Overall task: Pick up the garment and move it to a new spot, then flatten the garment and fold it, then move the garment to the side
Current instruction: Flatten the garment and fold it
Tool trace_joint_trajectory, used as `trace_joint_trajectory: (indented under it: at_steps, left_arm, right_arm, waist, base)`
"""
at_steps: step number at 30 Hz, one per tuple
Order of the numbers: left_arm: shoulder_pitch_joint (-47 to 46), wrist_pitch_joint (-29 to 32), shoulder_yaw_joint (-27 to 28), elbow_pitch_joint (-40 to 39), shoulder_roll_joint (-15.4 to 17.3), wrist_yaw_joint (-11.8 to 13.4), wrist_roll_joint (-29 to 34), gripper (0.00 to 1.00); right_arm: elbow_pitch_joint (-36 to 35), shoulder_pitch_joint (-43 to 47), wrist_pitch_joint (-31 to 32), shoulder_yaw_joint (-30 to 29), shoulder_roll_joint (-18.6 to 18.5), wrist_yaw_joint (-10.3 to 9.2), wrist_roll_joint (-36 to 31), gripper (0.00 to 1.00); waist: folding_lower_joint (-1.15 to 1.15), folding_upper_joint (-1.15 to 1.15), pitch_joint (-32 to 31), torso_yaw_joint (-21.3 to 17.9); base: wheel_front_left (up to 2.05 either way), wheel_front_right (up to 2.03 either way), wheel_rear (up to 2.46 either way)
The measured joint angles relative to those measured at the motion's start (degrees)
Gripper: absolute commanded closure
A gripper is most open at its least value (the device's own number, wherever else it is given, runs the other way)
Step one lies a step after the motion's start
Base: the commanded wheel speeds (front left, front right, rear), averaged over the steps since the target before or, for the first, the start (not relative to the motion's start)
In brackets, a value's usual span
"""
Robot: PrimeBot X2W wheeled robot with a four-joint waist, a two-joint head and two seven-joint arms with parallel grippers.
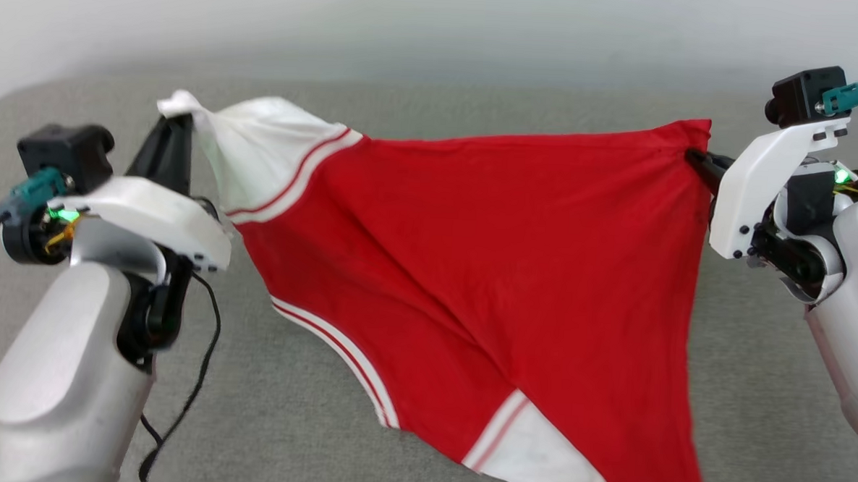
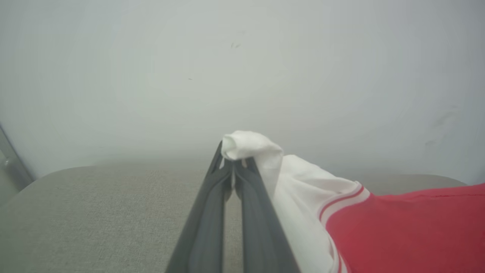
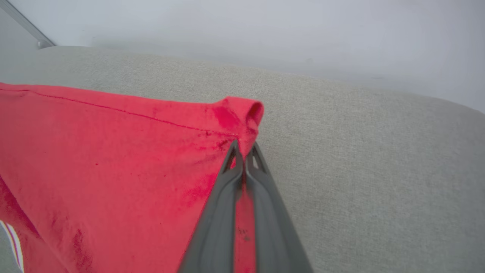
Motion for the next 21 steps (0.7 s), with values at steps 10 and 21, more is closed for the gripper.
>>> trace_joint_trajectory:
  at_steps: [10,21]
  left_arm:
    - [-13.3,2.0,-0.8,12.7,-1.4,-3.2,-0.6,1.00]
    - [-36.9,2.2,-0.8,20.6,-0.6,-4.6,2.4,1.00]
  right_arm:
    - [4.7,-4.8,-4.8,1.0,1.5,0.00,-0.3,1.00]
    - [4.5,-20.1,-10.0,0.9,-2.3,0.01,-2.4,1.00]
  waist:
    - [0.00,0.00,-5.7,-5.4]
    - [0.00,0.00,1.8,-6.3]
  base:
    - [0.00,0.00,0.00]
    - [0.00,0.00,0.00]
